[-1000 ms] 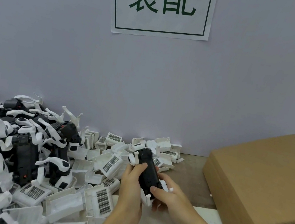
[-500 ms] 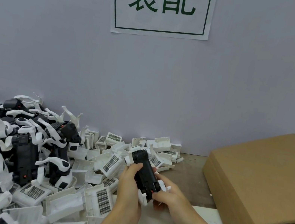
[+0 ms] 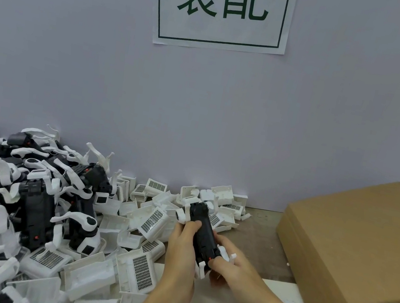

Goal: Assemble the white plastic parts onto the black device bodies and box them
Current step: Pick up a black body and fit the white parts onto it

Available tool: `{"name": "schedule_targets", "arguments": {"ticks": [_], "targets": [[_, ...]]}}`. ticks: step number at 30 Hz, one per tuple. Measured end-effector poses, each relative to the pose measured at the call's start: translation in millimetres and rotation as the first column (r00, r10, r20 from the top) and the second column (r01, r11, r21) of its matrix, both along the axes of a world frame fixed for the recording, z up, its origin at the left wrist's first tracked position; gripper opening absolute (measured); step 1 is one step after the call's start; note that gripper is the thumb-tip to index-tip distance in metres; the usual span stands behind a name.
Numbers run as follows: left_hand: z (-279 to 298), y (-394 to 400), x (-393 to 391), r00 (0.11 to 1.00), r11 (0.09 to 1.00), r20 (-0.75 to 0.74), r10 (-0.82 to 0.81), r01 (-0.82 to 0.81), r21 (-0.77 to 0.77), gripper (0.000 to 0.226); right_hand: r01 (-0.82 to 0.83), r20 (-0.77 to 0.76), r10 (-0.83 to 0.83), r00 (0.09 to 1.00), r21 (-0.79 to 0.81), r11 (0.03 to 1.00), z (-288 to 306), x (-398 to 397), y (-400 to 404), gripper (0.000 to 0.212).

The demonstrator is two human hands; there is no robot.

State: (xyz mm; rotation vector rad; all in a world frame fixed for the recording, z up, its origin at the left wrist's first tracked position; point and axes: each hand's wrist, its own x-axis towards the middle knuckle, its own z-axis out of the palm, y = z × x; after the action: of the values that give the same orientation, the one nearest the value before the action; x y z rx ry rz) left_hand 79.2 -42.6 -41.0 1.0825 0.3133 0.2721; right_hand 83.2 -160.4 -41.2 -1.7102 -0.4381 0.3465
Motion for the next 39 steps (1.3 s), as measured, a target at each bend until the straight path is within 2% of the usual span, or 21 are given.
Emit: {"name": "schedule_targets", "arguments": {"ticks": [3,13,17,26,32,39], "targets": [[-0.6,-0.7,0.4,1.000,1.000,-0.009,0.003,-0.003,-0.001,0.011,0.013,-0.031,-0.011,0.999,0.056,0.998,-2.6,2.0,1.0,0.051],[-0.3,0.2,1.5,1.000,0.999,0.001,-0.010,0.010,-0.039,0.017,-0.005,-0.073,0.013,0.997,0.103,0.995,-10.2,11.9,1.0,0.058],[-0.8,1.2,2.1,1.000,0.999,-0.002,-0.005,0.005,-0.040,0.017,-0.020,-0.064,0.025,0.998,0.082,0.996,-12.2,14.1,0.4,0.061],[-4.8,0.4,5.2,1.000,1.000,0.011,0.007,-0.007,-0.013,0.019,-0.006,-0.013,0.006,1.000,0.000,1.000,-11.6,12.0,-0.3,0.056],[-5.0,0.3,5.4,1.000,1.000,-0.002,0.016,-0.016,0.000,0.012,0.011,-0.031,-0.011,0.999,0.018,1.000,-7.8,9.3,1.2,0.051],[-5.8,-0.1,5.1,1.000,1.000,-0.001,0.019,-0.019,0.005,0.012,-0.015,-0.057,0.018,0.998,0.058,0.998,-9.9,12.1,1.4,0.059]]}}
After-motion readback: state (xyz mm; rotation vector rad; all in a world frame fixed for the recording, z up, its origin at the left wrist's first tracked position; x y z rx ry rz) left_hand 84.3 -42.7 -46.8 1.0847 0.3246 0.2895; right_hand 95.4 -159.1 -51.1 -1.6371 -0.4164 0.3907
